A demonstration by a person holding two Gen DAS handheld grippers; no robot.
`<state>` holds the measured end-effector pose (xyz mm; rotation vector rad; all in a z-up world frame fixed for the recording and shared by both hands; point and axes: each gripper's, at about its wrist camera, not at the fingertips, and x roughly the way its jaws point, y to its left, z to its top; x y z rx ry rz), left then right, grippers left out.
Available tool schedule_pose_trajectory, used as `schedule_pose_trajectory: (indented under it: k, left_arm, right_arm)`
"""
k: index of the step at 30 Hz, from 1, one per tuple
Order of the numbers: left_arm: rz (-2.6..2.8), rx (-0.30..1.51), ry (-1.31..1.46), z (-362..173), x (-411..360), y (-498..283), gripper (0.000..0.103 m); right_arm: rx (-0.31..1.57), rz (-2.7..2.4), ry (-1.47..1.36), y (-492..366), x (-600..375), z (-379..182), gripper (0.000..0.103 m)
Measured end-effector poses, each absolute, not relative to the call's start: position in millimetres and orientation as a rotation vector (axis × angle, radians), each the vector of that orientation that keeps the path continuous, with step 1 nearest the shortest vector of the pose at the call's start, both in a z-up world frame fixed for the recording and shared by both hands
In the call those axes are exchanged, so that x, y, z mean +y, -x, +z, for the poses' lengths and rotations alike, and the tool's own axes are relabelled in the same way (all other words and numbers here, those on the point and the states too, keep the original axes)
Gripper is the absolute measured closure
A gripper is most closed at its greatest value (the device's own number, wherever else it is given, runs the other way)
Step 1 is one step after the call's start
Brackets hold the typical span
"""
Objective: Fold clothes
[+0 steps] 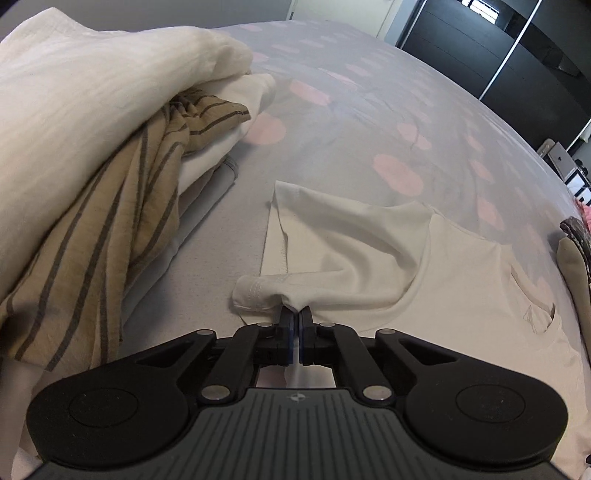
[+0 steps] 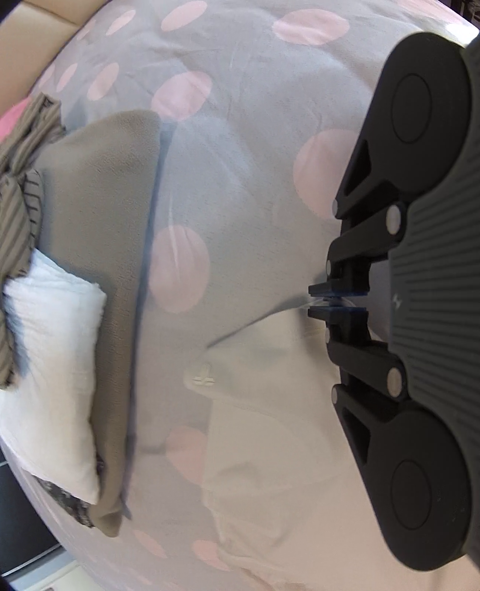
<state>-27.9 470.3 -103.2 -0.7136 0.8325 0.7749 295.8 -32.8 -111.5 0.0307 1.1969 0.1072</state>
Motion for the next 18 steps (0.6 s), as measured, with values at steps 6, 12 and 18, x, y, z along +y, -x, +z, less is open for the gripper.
schedule_pose_trajectory:
  k: [6, 12, 18]
  left_arm:
    - [0.787, 0.854, 0.551, -75.5, 451.8, 25.5, 0.087]
    - [0.683, 0.781, 0.453, -45.7, 447.3, 14.2, 0.067]
    - [0.634, 0.76, 0.453, -49.0, 469.8, -20.6, 0.057]
  right_arm:
    - [1.097, 0.112, 0.042, -288.3, -37.0, -90.3, 0.079]
    - [1.024, 0.253, -0.003, -292.6, -30.7, -72.6, 0.065]
    - [1.002, 0.295, -0.04, -315.1, -15.6, -72.9, 0.051]
